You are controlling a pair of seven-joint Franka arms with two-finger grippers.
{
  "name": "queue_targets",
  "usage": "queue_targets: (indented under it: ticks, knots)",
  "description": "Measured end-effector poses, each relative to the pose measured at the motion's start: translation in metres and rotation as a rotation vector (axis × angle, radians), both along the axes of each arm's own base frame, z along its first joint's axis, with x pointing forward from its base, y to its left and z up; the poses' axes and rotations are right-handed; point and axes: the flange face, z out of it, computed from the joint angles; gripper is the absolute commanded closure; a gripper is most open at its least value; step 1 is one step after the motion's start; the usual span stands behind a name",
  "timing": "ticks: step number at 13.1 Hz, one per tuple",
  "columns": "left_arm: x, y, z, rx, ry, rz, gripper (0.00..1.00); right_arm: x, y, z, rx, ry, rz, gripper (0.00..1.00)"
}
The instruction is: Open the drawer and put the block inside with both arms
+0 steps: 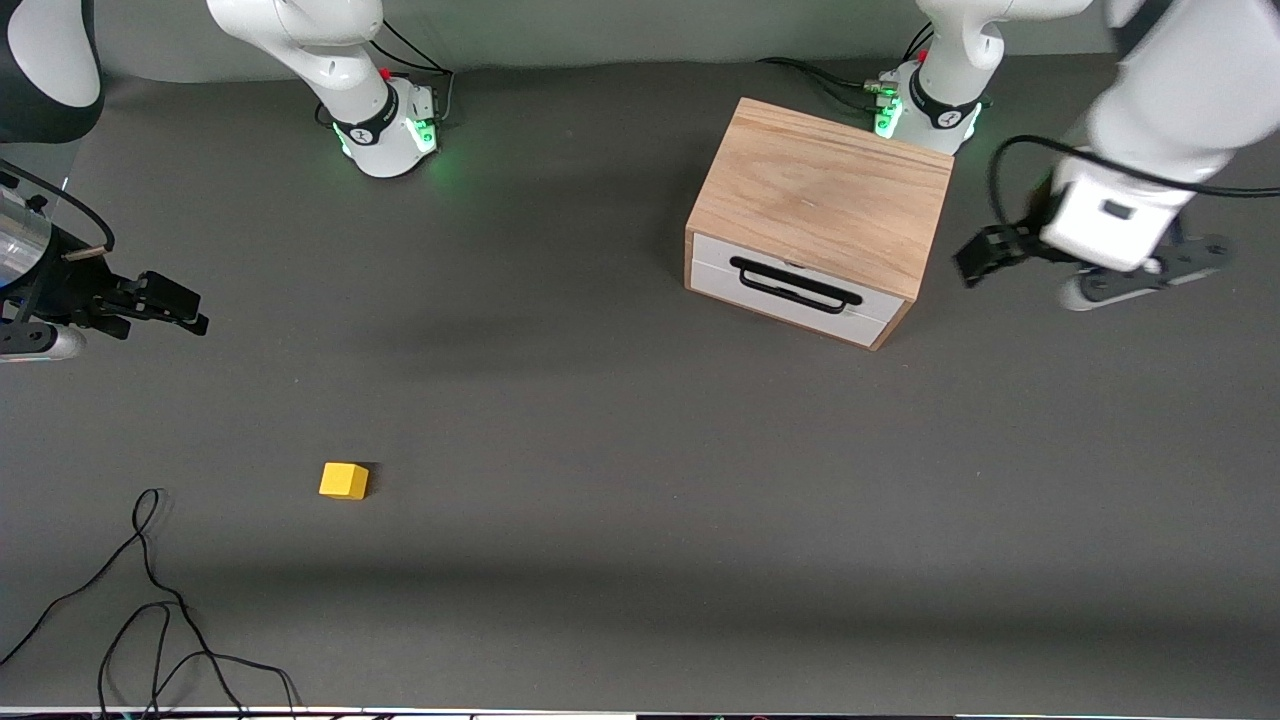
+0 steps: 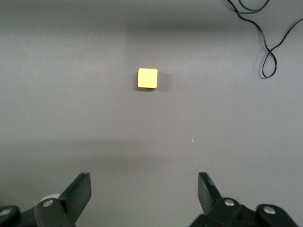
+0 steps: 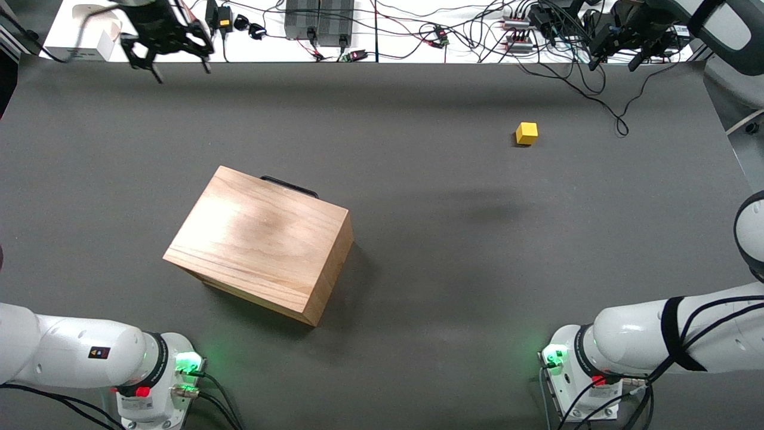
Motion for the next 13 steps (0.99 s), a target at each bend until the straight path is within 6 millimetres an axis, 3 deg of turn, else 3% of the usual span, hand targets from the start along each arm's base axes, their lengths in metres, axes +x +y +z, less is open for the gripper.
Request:
queue_targets:
  ticks: [4, 8, 10, 13]
  knots:
    - [-0.016, -0.095, -0.023, 0.016, 0.031, 0.291, 0.00, 0.006, 0.000, -0.007, 0.000, -0.003, 0.000, 0.00]
    - [-0.030, -0.157, -0.055, 0.050, 0.080, 0.517, 0.00, 0.012, -0.001, -0.014, 0.001, -0.010, -0.001, 0.00]
    - [-0.036, -0.178, -0.070, 0.064, 0.093, 0.574, 0.00, 0.019, -0.002, -0.019, 0.002, -0.017, -0.002, 0.00]
    - [-0.029, -0.181, -0.085, 0.070, 0.106, 0.626, 0.00, 0.037, -0.003, -0.023, 0.004, -0.025, -0.002, 0.00]
